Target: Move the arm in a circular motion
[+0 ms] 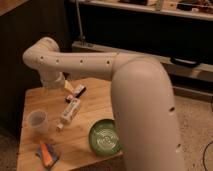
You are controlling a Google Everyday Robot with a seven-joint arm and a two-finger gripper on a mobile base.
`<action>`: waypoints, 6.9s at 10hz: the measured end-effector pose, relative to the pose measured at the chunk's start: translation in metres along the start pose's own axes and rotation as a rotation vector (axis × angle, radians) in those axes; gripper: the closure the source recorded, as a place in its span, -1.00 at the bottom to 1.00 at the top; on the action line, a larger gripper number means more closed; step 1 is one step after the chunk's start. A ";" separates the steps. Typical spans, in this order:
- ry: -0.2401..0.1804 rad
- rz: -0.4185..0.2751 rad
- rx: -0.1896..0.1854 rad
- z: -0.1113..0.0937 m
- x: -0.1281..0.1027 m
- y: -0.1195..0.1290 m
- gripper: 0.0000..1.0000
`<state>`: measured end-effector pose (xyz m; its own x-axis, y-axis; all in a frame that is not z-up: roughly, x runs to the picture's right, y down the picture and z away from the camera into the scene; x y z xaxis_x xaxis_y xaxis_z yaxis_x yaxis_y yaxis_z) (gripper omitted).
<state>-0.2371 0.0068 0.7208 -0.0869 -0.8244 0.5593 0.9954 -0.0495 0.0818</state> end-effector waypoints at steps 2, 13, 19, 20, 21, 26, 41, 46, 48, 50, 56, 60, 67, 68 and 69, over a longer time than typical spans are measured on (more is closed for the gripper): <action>0.042 -0.025 -0.045 0.000 0.049 0.012 -0.60; 0.165 0.285 -0.161 -0.043 -0.053 0.196 -0.60; 0.181 0.519 -0.168 -0.058 -0.209 0.261 -0.60; 0.191 0.524 -0.137 -0.057 -0.241 0.263 -0.60; 0.197 0.506 -0.100 -0.054 -0.262 0.261 -0.60; 0.167 0.361 0.042 -0.028 -0.252 0.227 -0.60; 0.127 0.248 0.117 -0.006 -0.202 0.176 -0.60; 0.127 0.247 0.118 -0.006 -0.202 0.176 -0.60; 0.103 0.206 0.138 -0.005 -0.200 0.174 -0.60; 0.032 0.127 0.151 0.002 -0.186 0.160 -0.60; 0.001 -0.281 0.056 0.021 -0.152 0.068 -0.60; 0.136 -0.122 -0.082 -0.020 -0.123 0.104 -0.60; 0.293 0.175 -0.114 -0.096 -0.084 0.325 -0.60; 0.296 0.224 -0.122 -0.099 -0.093 0.350 -0.60; 0.298 0.260 -0.125 -0.101 -0.101 0.364 -0.60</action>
<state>0.1380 0.0152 0.6104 0.1648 -0.9447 0.2835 0.9815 0.1287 -0.1419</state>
